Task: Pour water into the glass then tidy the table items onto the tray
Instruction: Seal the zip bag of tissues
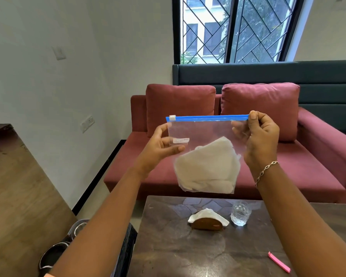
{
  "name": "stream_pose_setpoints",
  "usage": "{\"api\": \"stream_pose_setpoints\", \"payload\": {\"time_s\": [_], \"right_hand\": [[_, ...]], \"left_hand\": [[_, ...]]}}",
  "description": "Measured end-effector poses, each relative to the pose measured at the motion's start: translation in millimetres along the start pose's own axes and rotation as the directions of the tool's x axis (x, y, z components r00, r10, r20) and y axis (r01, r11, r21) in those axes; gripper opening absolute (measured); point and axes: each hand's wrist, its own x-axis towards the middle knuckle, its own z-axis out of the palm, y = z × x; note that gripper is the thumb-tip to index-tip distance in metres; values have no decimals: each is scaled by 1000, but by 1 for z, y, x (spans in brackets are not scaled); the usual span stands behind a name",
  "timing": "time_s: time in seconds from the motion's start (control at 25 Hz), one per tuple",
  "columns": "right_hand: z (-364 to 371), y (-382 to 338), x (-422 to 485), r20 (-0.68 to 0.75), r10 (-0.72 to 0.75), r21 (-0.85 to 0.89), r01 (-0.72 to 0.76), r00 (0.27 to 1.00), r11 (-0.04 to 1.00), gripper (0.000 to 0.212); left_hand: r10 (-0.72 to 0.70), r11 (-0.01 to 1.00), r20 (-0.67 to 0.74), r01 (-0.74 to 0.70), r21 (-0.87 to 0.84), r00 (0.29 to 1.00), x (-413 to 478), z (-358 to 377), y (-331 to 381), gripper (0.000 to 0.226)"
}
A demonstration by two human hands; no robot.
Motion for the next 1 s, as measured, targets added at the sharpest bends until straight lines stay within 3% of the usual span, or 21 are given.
{"api": "stream_pose_setpoints", "payload": {"time_s": [0.12,0.28,0.48,0.64,0.84,0.92,1.0], "right_hand": [[3,-8,0,52,39,26,-40,998,999,18],[-6,-4,-3,168,85,-39,-79,982,996,7],[-23,13,-17,295,78,-109,-47,952,993,34],[-27,17,-16,386,31,-223,60,922,973,32],[-26,18,-14,404,27,-374,138,915,917,39],[-24,19,-14,401,5,-449,192,916,873,37],[-23,22,-13,397,-17,-521,240,918,819,29]], "left_hand": [[78,996,-161,-83,-21,984,-3,14,-3,69],[230,961,-373,-271,-60,899,1,17,2,52],[284,943,-411,-329,-41,866,5,15,2,33],[308,946,-428,-321,44,850,4,18,-4,19],[273,961,-356,-232,154,894,-1,12,-5,36],[276,949,-339,-199,245,899,-3,6,-4,39],[287,909,-357,-135,395,889,-6,3,-2,28]]}}
